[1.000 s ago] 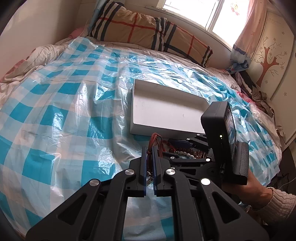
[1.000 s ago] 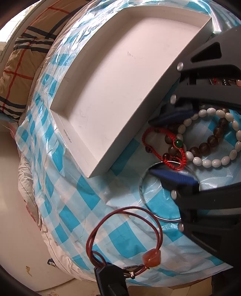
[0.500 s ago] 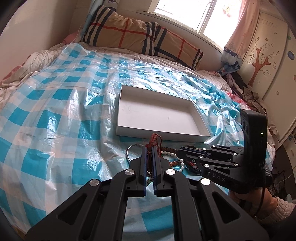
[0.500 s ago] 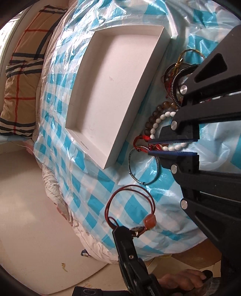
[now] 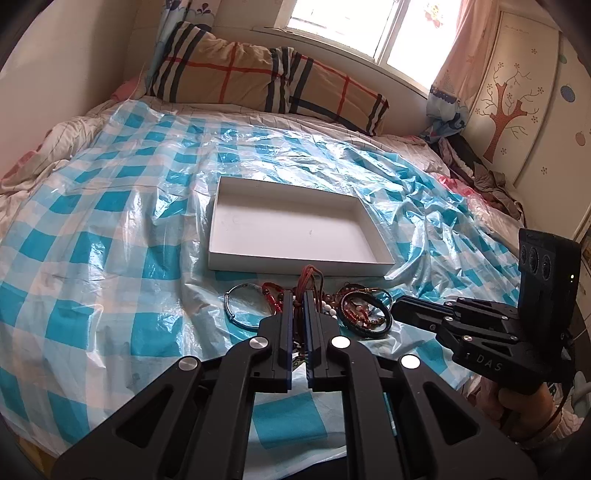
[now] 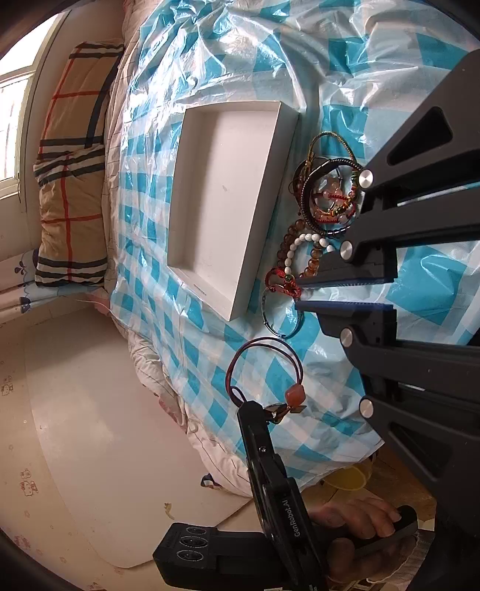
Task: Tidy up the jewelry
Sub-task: 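Lift and carry the necklace and bracelet in both tools over the white tray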
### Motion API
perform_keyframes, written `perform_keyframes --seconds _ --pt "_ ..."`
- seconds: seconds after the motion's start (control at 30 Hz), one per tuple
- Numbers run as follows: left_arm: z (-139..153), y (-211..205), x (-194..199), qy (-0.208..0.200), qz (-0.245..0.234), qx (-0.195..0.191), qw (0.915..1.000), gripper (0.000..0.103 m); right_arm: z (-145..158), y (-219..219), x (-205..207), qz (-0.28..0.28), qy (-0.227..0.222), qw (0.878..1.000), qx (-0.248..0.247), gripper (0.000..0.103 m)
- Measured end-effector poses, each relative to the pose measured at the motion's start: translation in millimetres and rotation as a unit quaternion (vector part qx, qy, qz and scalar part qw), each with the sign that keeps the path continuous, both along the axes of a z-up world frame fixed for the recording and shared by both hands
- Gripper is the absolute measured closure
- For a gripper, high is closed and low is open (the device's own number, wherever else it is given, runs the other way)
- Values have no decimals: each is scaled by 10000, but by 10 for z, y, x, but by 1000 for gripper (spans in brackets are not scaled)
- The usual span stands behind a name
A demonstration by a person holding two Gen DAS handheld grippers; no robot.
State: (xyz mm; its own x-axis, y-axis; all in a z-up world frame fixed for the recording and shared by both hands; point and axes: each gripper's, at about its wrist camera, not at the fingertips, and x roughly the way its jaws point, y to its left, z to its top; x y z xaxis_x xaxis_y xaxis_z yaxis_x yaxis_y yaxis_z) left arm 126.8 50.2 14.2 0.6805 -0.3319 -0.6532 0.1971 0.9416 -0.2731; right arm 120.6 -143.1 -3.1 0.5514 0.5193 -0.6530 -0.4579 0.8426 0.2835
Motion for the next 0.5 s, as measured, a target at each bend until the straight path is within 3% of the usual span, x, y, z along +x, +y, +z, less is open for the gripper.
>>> perform_keyframes --seconds 0.5 --pt "3 -194 36 39 -172 86 9998 98 89 -125 -133 -235 -463 9986 -37 95"
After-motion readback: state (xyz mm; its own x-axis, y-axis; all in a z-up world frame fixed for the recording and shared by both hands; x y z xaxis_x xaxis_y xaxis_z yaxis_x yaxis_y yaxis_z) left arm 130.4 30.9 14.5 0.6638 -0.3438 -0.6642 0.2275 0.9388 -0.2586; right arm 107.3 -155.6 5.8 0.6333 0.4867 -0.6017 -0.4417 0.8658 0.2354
